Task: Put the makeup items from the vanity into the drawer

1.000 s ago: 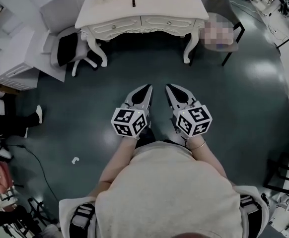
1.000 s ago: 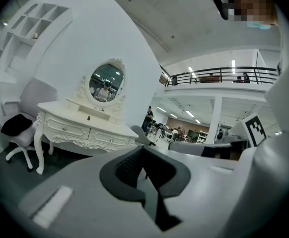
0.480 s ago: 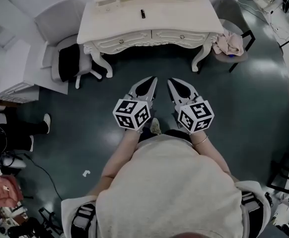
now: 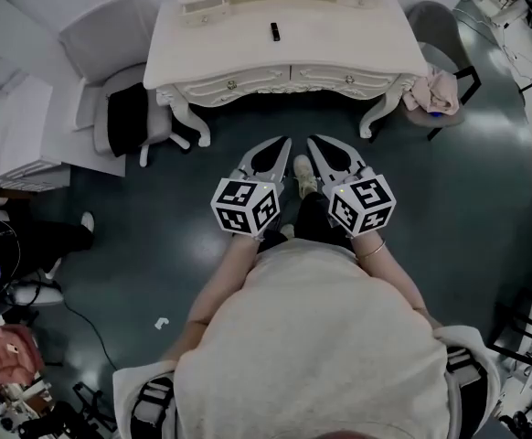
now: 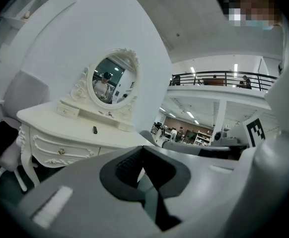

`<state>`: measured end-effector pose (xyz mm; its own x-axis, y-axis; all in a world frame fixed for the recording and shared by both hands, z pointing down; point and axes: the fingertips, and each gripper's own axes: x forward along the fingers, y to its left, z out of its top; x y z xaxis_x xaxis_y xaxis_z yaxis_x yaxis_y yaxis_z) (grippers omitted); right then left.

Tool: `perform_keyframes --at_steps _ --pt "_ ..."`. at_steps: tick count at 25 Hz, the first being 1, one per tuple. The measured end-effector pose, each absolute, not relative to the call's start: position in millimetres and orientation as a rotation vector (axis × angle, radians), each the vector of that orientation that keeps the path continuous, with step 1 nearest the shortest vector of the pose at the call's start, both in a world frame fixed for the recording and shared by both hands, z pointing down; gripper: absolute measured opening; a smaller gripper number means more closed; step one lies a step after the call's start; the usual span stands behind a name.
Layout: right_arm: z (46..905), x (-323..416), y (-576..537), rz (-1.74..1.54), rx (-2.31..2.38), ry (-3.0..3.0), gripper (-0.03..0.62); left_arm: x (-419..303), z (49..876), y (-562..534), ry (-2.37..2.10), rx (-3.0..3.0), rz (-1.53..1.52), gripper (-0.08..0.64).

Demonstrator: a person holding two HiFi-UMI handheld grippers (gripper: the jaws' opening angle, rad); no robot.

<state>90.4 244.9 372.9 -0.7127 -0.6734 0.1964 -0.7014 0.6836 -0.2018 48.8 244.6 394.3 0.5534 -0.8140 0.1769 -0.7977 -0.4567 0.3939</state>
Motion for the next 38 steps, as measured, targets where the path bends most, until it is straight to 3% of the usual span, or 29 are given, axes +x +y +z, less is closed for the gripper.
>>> perform_keyframes --at_steps 13,26,38 --pt "382.5 71.4 80.9 0.460 1.025 -2.812 0.008 13.9 409.2 99.8 -1.446 2.257 -0.060 0.009" --pt "365.3 55.6 -105.3 0.303 0.829 -2.869 0.008 -2.4 405.4 -83.1 -1.623 2.141 -0.086 0.009" --pt "397.0 60.6 -159.4 0.428 0.776 -2.829 0.008 -4.5 438.4 -125.2 -1.626 2.025 0.029 0.009"
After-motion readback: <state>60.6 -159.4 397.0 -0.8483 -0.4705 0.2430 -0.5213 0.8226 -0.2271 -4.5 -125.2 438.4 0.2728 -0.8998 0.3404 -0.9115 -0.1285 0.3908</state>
